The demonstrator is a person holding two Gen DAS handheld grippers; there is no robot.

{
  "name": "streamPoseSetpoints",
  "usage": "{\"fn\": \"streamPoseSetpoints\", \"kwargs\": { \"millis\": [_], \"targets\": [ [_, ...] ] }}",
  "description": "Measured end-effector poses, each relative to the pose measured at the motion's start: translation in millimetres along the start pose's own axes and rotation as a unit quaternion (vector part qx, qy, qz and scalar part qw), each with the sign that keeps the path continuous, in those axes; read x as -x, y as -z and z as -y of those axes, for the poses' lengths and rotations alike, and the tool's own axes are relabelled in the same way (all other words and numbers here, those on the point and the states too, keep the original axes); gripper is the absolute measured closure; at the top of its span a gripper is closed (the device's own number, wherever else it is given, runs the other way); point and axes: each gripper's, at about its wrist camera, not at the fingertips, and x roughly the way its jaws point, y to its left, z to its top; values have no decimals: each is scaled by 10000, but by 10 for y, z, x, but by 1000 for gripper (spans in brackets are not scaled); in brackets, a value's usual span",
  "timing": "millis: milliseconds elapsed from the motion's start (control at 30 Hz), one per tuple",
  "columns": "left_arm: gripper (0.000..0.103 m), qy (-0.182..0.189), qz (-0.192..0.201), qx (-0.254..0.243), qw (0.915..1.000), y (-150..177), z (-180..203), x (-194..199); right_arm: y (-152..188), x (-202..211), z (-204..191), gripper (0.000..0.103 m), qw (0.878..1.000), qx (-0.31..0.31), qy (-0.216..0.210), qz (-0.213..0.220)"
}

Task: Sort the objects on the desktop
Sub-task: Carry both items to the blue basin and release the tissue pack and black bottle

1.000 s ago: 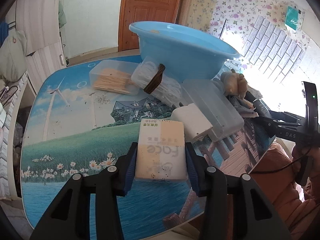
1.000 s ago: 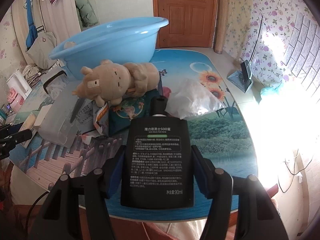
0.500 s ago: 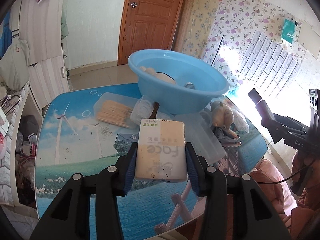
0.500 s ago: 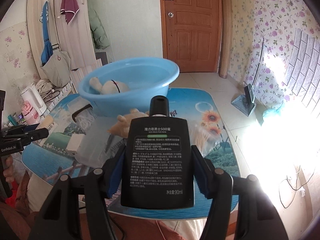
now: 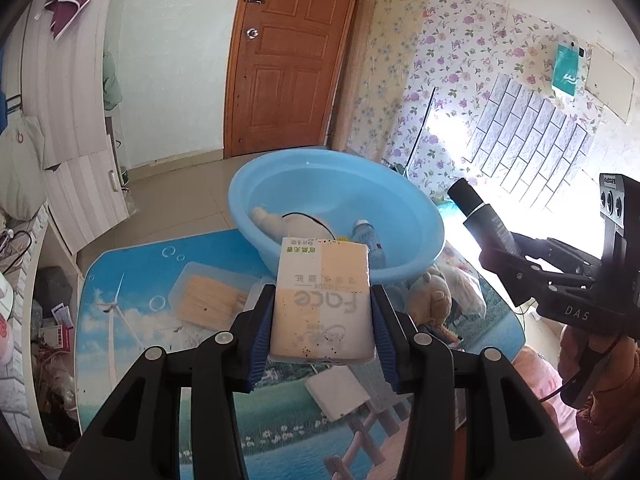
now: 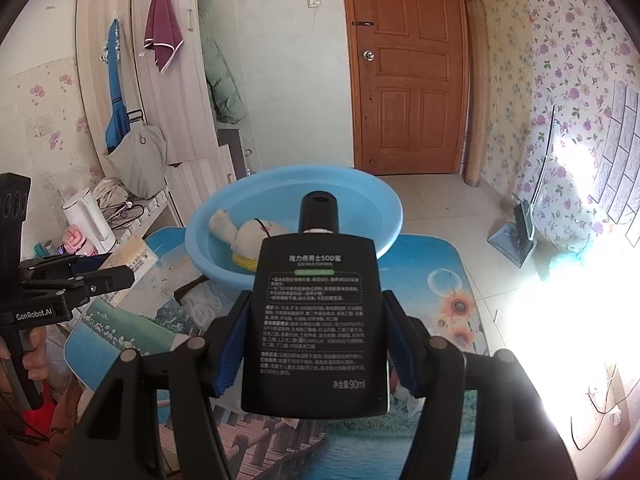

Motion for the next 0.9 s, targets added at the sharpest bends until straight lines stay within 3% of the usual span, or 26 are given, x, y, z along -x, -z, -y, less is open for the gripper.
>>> {"fn": "streamPoseSetpoints", "kwargs": {
  "millis": [567, 700, 900],
  "targets": [
    [57, 241, -243, -351, 9988, -561, 141, -879, -282, -616, 190, 42, 9997, -94, -54, -235],
    [37, 276, -193, -313, 9989, -569, 116, -884, -336, -765, 204, 42, 9995, -97, -79, -280],
    [33, 191, -129, -235, 9995, -487, 10, -736, -385, -966, 128, 42, 9993, -135, -133, -332]
  ]
}}
